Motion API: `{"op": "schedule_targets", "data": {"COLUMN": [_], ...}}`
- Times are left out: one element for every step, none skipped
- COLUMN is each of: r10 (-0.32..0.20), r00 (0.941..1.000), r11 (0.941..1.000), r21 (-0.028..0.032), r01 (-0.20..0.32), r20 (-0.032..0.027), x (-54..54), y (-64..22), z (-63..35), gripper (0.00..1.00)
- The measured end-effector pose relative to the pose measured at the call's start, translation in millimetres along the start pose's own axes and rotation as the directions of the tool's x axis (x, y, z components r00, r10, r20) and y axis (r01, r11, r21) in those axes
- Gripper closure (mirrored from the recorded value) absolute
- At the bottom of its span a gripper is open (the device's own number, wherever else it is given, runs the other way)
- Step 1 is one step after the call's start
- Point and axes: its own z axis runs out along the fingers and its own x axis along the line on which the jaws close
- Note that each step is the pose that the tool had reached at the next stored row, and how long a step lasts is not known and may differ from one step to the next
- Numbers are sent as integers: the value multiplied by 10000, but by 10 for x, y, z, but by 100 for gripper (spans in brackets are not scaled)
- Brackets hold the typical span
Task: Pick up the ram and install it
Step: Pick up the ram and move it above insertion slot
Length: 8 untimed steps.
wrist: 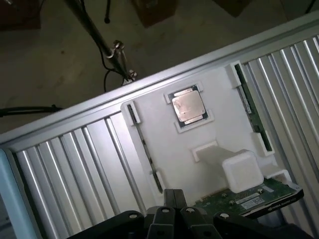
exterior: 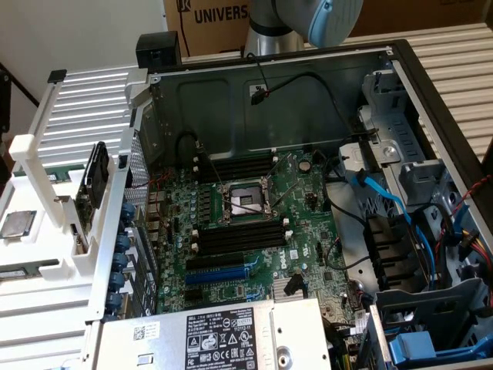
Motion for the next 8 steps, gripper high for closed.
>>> {"op": "schedule_targets", "data": {"r10": [-96, -236, -397, -571, -752, -945, -1120, -1302], "r00": [9999, 9997, 9992, 9983, 9971, 9955, 9937, 9915], "r11": [9999, 9996, 9990, 9980, 9968, 9952, 9934, 9911], "r21": [89, 158, 219, 258, 269, 273, 275, 274], "r01": [96, 235, 395, 569, 750, 943, 1117, 1300], "r20": [32, 55, 74, 82, 82, 78, 75, 70], "x": [0, 1, 1, 2, 1, 1, 1, 1], "y": [1, 0, -1, -1, -1, -1, 0, 0], "z": [2, 4, 5, 6, 8, 10, 13, 15], "gripper": [90, 90, 90, 90, 90, 90, 90, 90]}}
